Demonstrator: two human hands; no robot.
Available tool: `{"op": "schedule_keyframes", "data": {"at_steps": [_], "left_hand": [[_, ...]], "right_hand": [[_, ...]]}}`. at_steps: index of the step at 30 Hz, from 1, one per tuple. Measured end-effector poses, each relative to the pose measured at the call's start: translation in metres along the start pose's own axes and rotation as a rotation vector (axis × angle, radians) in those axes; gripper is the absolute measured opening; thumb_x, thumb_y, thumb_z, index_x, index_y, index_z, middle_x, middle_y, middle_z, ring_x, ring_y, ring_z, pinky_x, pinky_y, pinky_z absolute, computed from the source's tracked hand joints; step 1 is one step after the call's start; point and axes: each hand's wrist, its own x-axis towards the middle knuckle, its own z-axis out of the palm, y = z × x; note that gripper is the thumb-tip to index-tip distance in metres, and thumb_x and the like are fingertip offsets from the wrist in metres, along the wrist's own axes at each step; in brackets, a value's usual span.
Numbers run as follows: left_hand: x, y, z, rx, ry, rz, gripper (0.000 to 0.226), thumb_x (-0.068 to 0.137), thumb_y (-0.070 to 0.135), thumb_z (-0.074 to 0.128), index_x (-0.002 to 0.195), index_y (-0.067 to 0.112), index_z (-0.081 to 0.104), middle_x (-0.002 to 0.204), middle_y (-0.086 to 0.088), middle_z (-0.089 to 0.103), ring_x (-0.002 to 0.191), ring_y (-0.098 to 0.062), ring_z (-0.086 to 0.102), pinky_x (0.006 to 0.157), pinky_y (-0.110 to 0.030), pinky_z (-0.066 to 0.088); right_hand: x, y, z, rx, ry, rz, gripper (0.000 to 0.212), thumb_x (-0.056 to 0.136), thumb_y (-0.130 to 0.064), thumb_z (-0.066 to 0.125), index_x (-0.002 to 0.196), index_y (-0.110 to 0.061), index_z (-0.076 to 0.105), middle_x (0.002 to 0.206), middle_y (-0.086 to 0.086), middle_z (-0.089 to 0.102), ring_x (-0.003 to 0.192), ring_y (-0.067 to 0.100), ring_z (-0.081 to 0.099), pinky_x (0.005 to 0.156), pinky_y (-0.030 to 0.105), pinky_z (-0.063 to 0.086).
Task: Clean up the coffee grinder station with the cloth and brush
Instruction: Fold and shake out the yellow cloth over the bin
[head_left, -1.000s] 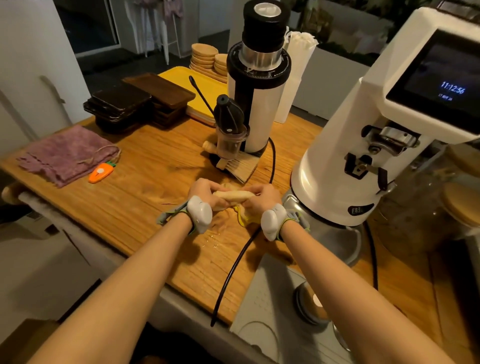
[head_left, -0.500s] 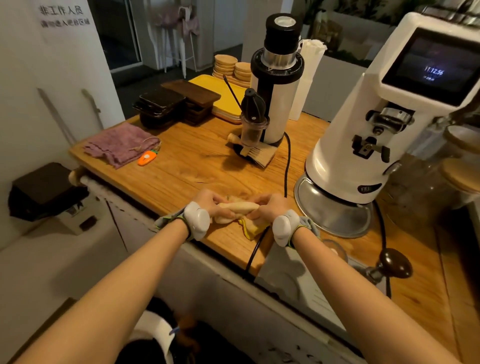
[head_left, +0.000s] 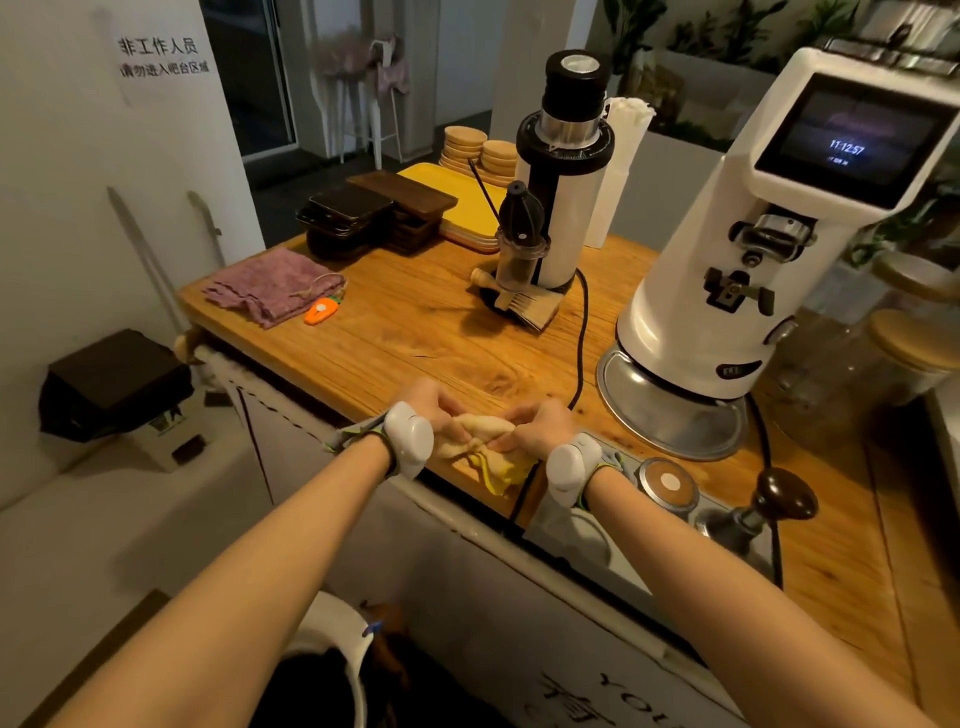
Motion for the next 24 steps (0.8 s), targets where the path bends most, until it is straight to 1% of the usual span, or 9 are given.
{"op": "schedule_keyframes", "data": {"at_steps": [3, 5, 8, 12, 14, 16, 19, 22, 24], "left_hand": [[0.017, 0.000, 0.003, 0.064, 0.048, -0.028, 0.038, 0.068, 0.022, 0.081, 0.105, 0.016, 0.074, 0.106, -0.001, 0.071, 0.096, -0.015, 0.062, 0.078, -0.025, 0.050], [0.027, -0.001, 0.006, 0.043, 0.098, -0.029, 0.035, 0.066, 0.024, 0.082, 0.100, 0.020, 0.075, 0.101, 0.003, 0.072, 0.092, -0.013, 0.064, 0.079, -0.025, 0.052], [0.039, 0.000, 0.009, -0.003, 0.151, -0.017, 0.028, 0.063, 0.025, 0.083, 0.091, 0.024, 0.077, 0.088, 0.008, 0.071, 0.084, -0.009, 0.063, 0.071, -0.024, 0.053], [0.058, 0.005, 0.006, -0.075, 0.162, -0.034, 0.025, 0.061, 0.025, 0.085, 0.085, 0.026, 0.077, 0.065, 0.023, 0.061, 0.066, 0.006, 0.055, 0.052, -0.013, 0.040], [0.068, 0.008, 0.006, -0.088, 0.174, -0.034, 0.024, 0.061, 0.025, 0.085, 0.083, 0.027, 0.077, 0.062, 0.025, 0.059, 0.064, 0.008, 0.053, 0.050, -0.012, 0.039], [0.083, 0.013, 0.004, -0.095, 0.191, -0.047, 0.022, 0.061, 0.026, 0.085, 0.082, 0.027, 0.076, 0.061, 0.026, 0.058, 0.062, 0.008, 0.053, 0.050, -0.012, 0.039], [0.100, 0.018, 0.003, -0.120, 0.230, -0.061, 0.018, 0.061, 0.024, 0.085, 0.076, 0.027, 0.076, 0.058, 0.027, 0.056, 0.060, 0.007, 0.052, 0.048, -0.011, 0.038], [0.127, 0.027, 0.002, -0.104, 0.262, -0.055, 0.019, 0.064, 0.025, 0.083, 0.082, 0.025, 0.077, 0.060, 0.025, 0.055, 0.060, 0.008, 0.050, 0.046, -0.009, 0.034], [0.135, 0.029, 0.001, -0.102, 0.276, -0.047, 0.019, 0.065, 0.025, 0.082, 0.083, 0.025, 0.077, 0.063, 0.021, 0.058, 0.061, 0.006, 0.053, 0.047, -0.009, 0.035]], "right_hand": [[0.006, 0.002, 0.000, 0.034, 0.051, -0.020, 0.027, 0.063, -0.017, 0.084, 0.087, -0.023, 0.074, 0.077, -0.010, 0.065, 0.074, 0.005, 0.058, 0.065, 0.021, 0.049], [0.011, 0.002, -0.002, 0.071, 0.098, -0.025, 0.027, 0.062, -0.016, 0.085, 0.086, -0.022, 0.072, 0.082, -0.006, 0.066, 0.077, 0.008, 0.059, 0.064, 0.021, 0.049], [0.024, 0.000, -0.010, 0.088, 0.093, -0.021, 0.025, 0.063, -0.014, 0.084, 0.085, -0.017, 0.073, 0.083, -0.003, 0.067, 0.071, 0.006, 0.058, 0.057, 0.017, 0.046], [0.043, -0.006, -0.024, 0.089, 0.073, 0.003, 0.021, 0.065, -0.013, 0.083, 0.082, -0.019, 0.072, 0.080, -0.004, 0.065, 0.073, 0.007, 0.058, 0.059, 0.018, 0.046], [0.053, -0.008, -0.030, 0.060, 0.068, -0.023, 0.019, 0.065, -0.015, 0.083, 0.074, -0.025, 0.068, 0.075, -0.006, 0.063, 0.067, 0.004, 0.056, 0.057, 0.017, 0.045], [0.068, -0.008, -0.036, 0.050, 0.111, -0.041, 0.022, 0.064, -0.016, 0.084, 0.076, -0.025, 0.068, 0.077, -0.005, 0.063, 0.066, 0.004, 0.056, 0.057, 0.018, 0.046], [0.083, -0.009, -0.040, 0.038, 0.177, -0.039, 0.023, 0.063, -0.019, 0.085, 0.080, -0.023, 0.070, 0.082, -0.002, 0.065, 0.076, 0.012, 0.059, 0.068, 0.028, 0.051], [0.106, -0.012, -0.048, 0.096, 0.202, -0.010, 0.021, 0.063, -0.015, 0.084, 0.073, -0.024, 0.068, 0.084, 0.001, 0.067, 0.085, 0.018, 0.064, 0.077, 0.035, 0.055], [0.113, -0.014, -0.050, 0.113, 0.231, -0.011, 0.024, 0.063, -0.014, 0.084, 0.065, -0.029, 0.065, 0.083, 0.000, 0.068, 0.086, 0.020, 0.065, 0.077, 0.037, 0.057]]}}
